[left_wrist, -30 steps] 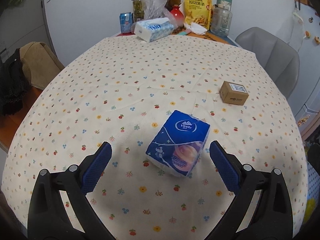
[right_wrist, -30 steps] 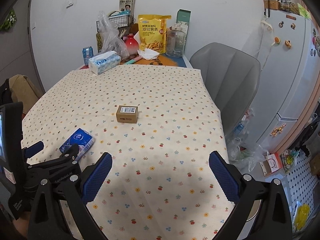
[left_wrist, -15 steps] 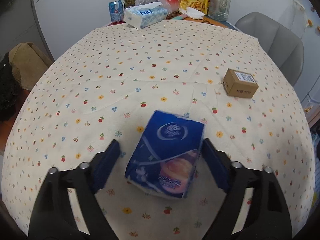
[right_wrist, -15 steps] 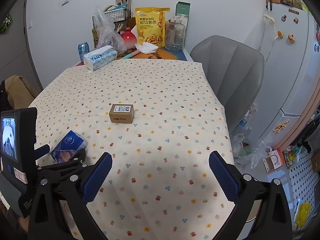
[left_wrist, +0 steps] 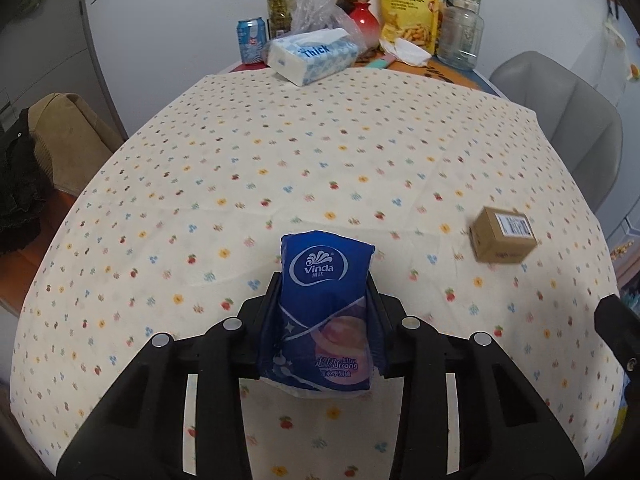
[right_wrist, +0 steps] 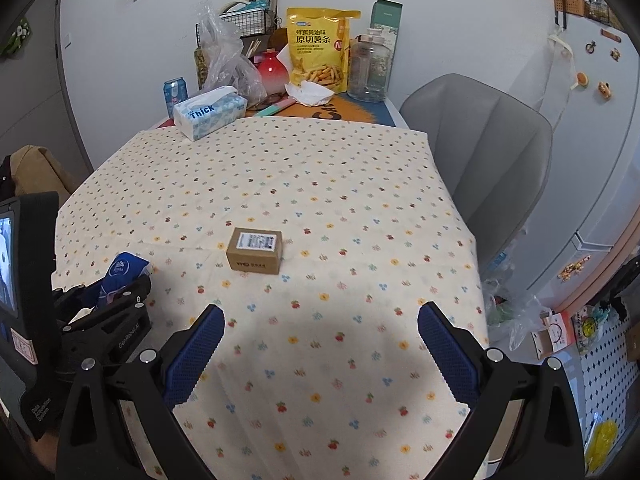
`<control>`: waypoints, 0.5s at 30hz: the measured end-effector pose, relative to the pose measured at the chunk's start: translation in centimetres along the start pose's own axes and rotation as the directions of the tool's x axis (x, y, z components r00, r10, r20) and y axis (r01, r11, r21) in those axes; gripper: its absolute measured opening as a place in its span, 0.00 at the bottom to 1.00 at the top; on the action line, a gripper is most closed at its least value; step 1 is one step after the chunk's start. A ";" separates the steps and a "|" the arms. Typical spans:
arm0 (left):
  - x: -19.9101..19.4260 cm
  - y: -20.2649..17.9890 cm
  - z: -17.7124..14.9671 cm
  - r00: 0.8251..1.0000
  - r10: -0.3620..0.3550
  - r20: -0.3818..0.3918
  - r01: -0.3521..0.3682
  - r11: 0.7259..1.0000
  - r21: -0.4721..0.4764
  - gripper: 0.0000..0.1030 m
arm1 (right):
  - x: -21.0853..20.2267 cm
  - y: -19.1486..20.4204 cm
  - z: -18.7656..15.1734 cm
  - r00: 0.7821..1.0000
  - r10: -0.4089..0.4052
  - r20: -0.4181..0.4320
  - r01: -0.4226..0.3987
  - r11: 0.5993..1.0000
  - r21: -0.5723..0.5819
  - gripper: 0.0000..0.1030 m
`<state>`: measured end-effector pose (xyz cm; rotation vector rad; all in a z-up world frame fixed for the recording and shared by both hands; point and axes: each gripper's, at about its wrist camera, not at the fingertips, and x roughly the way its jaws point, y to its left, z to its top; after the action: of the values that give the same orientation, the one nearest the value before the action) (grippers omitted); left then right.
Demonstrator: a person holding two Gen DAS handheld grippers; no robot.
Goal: Collect trash
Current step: 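Grasp the small brown cardboard box with the right tool while the left tool holds the tissue pack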
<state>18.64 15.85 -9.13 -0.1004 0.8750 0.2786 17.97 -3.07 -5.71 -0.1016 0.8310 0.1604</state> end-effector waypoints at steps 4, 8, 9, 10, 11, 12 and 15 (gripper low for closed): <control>0.6 1.2 1.1 1.000 0.007 -0.002 -0.007 1.000 -0.027 0.37 | 1.3 1.5 1.1 1.000 0.018 -0.007 -0.018 1.000 -0.023 0.92; 1.0 2.2 2.0 1.000 0.027 0.009 -0.027 0.998 -0.051 0.37 | 2.6 2.8 2.0 0.999 0.034 -0.018 -0.035 0.999 -0.036 0.91; 1.2 2.5 2.1 0.999 0.031 0.009 -0.030 0.998 -0.059 0.37 | 3.0 3.0 2.2 0.999 0.039 -0.023 -0.039 0.998 -0.038 0.90; 1.4 2.8 2.3 0.999 0.037 0.008 -0.036 0.997 -0.070 0.37 | 3.3 3.3 2.4 0.999 0.040 -0.026 -0.041 0.998 -0.039 0.90; 1.7 3.1 2.4 0.999 0.041 0.006 -0.040 0.996 -0.080 0.37 | 3.7 3.5 2.6 0.999 0.042 -0.029 -0.043 0.998 -0.043 0.90; 1.9 3.2 2.4 0.999 0.042 0.005 -0.041 0.996 -0.084 0.37 | 4.1 3.8 2.7 0.999 0.042 -0.033 -0.044 0.998 -0.046 0.90; 2.5 3.4 2.6 0.999 0.047 0.000 -0.047 0.994 -0.095 0.37 | 4.9 4.2 2.9 0.998 0.047 -0.042 -0.049 0.998 -0.050 0.90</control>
<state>21.14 20.17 -9.33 -0.1680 0.8628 0.3642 22.58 2.03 -7.52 -0.1333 0.8703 0.2255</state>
